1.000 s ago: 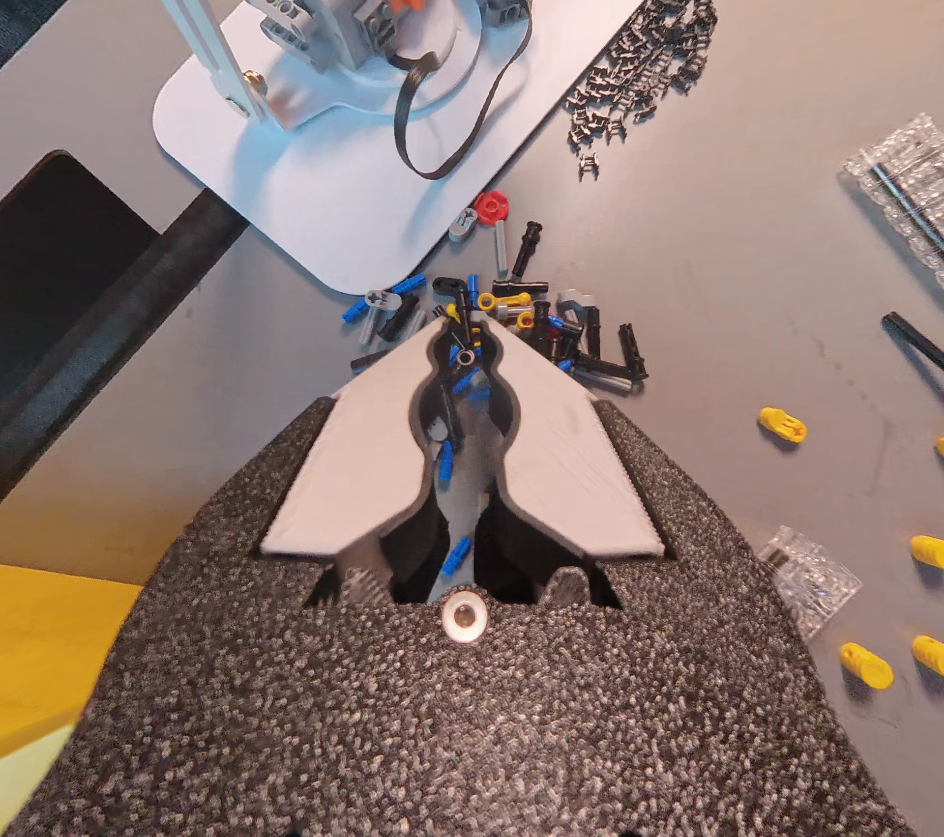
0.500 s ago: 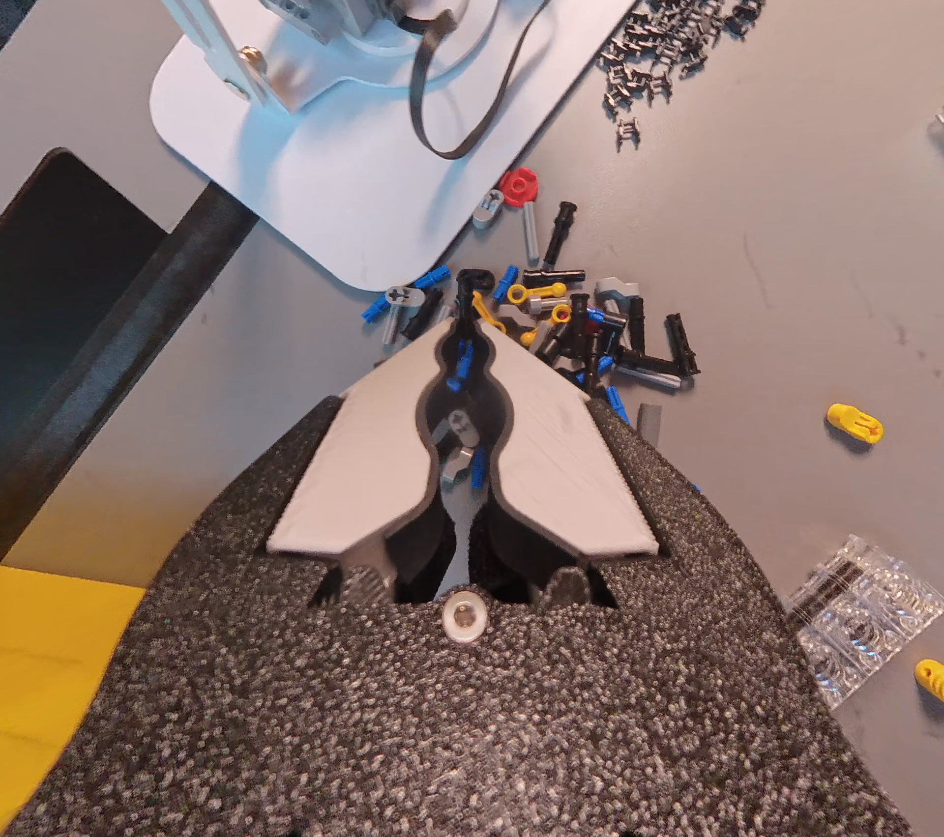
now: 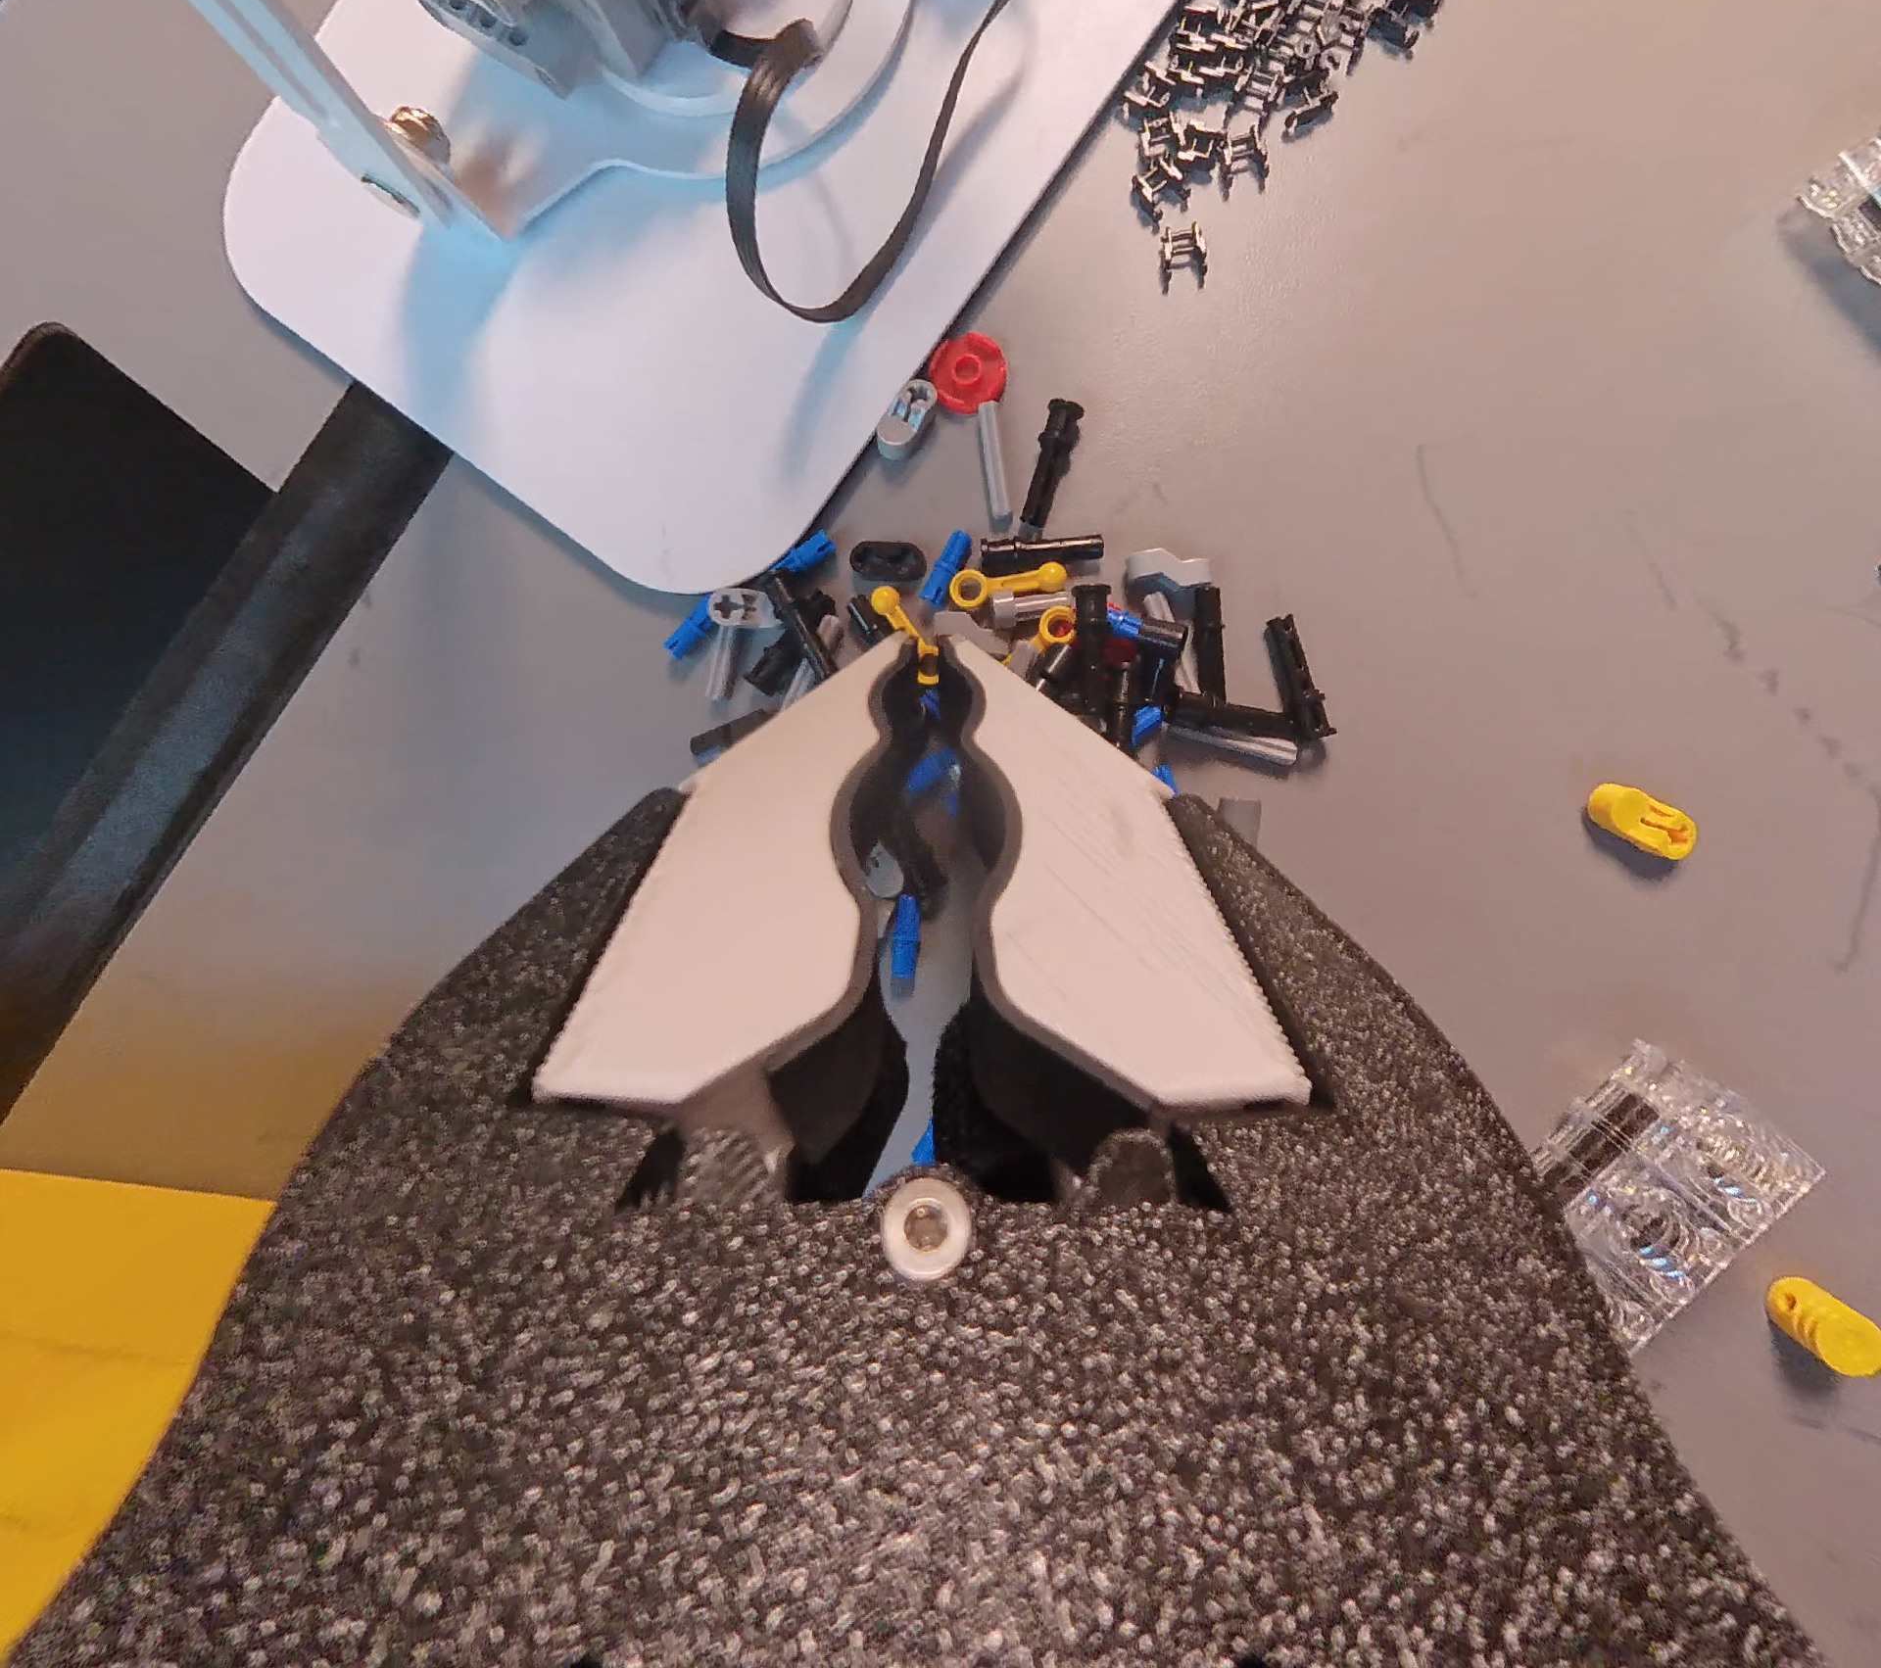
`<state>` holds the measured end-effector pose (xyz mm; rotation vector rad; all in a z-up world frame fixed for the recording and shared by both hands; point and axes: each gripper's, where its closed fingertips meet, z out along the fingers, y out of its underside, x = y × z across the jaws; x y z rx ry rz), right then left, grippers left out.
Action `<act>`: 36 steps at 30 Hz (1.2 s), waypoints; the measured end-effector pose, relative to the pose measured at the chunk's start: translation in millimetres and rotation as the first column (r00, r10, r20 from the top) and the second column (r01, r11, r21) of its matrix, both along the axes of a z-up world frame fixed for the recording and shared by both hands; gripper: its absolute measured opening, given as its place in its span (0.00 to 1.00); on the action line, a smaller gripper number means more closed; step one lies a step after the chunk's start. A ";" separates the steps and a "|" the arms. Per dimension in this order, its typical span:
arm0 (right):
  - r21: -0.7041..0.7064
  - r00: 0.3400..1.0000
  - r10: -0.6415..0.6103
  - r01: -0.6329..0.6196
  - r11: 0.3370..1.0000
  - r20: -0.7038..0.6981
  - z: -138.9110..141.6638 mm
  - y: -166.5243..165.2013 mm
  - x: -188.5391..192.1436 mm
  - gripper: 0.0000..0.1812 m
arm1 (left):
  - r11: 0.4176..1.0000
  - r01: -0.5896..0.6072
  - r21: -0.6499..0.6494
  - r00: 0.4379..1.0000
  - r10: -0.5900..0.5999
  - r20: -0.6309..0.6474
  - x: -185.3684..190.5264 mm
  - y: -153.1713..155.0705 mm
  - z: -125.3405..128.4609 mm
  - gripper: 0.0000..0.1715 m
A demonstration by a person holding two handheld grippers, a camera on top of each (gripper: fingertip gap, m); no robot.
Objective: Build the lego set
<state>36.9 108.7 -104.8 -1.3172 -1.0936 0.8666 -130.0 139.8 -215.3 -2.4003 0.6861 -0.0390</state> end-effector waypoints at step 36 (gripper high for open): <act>0.018 1.000 0.009 -0.010 1.000 0.024 -2.7 -3.3 -3.1 0.19 | 0.903 0.419 0.093 0.887 -0.429 0.173 104.7 -145.1 42.5 0.04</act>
